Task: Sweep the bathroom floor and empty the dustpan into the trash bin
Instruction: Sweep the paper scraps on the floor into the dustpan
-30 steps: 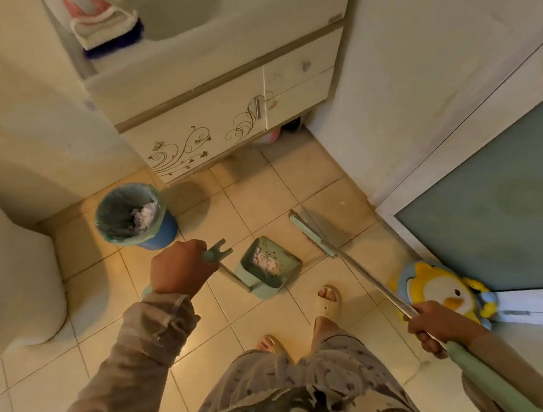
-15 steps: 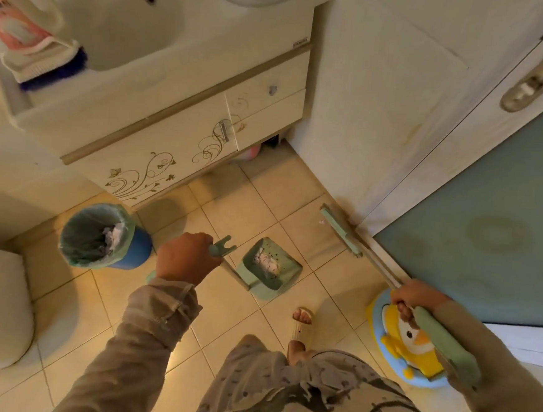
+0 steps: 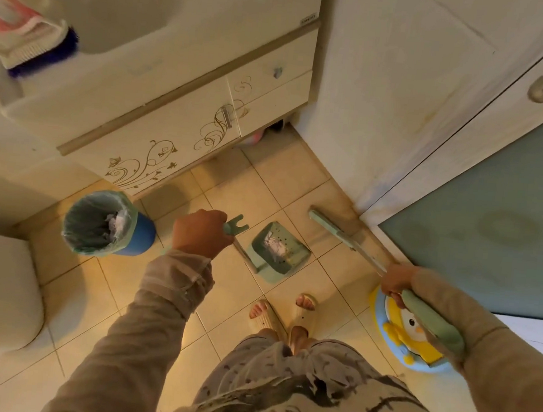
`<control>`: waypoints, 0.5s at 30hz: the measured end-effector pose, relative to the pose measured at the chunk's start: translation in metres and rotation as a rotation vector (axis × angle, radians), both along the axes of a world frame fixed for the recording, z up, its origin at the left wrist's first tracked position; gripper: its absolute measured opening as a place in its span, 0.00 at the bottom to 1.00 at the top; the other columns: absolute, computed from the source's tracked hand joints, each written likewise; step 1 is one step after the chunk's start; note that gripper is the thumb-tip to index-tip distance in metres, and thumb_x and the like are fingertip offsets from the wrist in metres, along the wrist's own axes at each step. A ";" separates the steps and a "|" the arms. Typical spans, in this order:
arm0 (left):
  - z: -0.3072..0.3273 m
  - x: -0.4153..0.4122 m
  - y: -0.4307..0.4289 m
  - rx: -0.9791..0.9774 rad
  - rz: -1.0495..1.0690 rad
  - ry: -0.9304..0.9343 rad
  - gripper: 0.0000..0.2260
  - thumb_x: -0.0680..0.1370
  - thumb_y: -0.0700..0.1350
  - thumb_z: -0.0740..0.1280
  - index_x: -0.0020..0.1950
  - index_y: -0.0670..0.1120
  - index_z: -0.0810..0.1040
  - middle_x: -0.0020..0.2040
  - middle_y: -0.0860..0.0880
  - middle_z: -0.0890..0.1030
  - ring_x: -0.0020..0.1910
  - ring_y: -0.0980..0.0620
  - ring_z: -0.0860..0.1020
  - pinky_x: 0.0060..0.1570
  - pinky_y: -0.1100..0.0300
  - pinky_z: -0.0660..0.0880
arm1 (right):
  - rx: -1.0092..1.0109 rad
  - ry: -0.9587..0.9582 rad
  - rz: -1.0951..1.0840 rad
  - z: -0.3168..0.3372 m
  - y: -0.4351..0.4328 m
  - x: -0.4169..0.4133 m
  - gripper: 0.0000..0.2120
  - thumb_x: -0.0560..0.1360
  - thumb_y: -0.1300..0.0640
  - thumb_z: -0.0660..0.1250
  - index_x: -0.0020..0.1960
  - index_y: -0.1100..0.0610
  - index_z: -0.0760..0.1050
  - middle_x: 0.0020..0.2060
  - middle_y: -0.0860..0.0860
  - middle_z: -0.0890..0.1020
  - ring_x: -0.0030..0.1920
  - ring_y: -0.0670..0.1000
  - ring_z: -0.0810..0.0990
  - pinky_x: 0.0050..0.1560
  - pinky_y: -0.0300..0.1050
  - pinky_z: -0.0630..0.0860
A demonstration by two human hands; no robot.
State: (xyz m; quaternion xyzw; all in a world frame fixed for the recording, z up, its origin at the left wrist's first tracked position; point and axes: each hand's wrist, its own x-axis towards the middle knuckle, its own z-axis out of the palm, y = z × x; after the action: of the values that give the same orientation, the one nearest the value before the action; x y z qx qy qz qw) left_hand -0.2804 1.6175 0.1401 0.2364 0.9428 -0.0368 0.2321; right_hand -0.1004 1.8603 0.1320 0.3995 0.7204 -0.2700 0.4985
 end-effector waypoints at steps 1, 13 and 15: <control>0.000 0.002 0.001 0.005 -0.011 -0.002 0.12 0.76 0.52 0.65 0.53 0.46 0.79 0.45 0.48 0.80 0.46 0.50 0.78 0.48 0.57 0.75 | -0.033 -0.061 0.122 -0.001 -0.001 0.003 0.18 0.78 0.64 0.54 0.40 0.68 0.80 0.15 0.51 0.79 0.19 0.38 0.79 0.27 0.29 0.74; 0.000 0.012 -0.008 0.020 -0.042 0.000 0.13 0.77 0.52 0.63 0.55 0.45 0.78 0.48 0.46 0.82 0.48 0.48 0.80 0.51 0.54 0.78 | -0.180 0.003 -0.204 0.006 0.004 0.046 0.14 0.76 0.66 0.59 0.32 0.60 0.64 0.17 0.52 0.68 0.10 0.45 0.66 0.18 0.29 0.63; -0.001 0.015 -0.010 0.022 -0.040 -0.006 0.13 0.78 0.51 0.63 0.55 0.45 0.78 0.48 0.46 0.82 0.48 0.47 0.81 0.52 0.54 0.78 | -0.182 0.013 -0.198 0.011 0.000 0.055 0.12 0.76 0.66 0.59 0.35 0.59 0.64 0.21 0.53 0.68 0.11 0.44 0.65 0.19 0.31 0.63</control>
State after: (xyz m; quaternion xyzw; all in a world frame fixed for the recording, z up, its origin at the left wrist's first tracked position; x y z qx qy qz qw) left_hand -0.2653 1.6074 0.1390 0.2578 0.9376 -0.0305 0.2315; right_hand -0.0456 1.8601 0.1433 0.4200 0.6532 -0.3849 0.4987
